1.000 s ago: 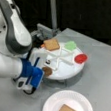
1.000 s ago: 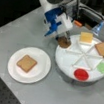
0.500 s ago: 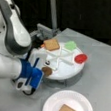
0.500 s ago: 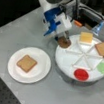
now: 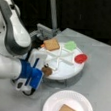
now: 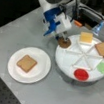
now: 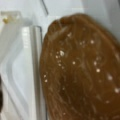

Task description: Ingredient selection for cheeseburger or sandwich

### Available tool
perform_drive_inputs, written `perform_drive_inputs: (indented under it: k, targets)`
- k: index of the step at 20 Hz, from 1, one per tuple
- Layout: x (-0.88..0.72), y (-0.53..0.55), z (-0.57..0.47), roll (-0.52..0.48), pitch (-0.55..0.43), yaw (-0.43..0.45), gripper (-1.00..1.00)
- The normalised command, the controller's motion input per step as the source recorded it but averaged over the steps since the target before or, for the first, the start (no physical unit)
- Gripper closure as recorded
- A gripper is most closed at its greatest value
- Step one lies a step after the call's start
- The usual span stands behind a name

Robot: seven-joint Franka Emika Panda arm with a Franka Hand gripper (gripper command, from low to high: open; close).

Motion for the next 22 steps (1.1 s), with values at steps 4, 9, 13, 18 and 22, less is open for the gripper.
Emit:
perform_drive_inputs:
  k: [4,9,13,18,22]
  targets:
    - [0.23,-0.18,-0.04,0.177,-0.028,0.083,1.0]
    - [0.21,-0.16,-0.04,0.174,-0.017,0.086,1.0]
    - [0.18,-0.21,-0.1,0.136,0.008,0.064,1.0]
    - [0.15,-0.21,-0.1,0.11,0.05,0.043,1.0]
    - [0.14,-0.23,0.02,0.079,0.11,0.038,1.0]
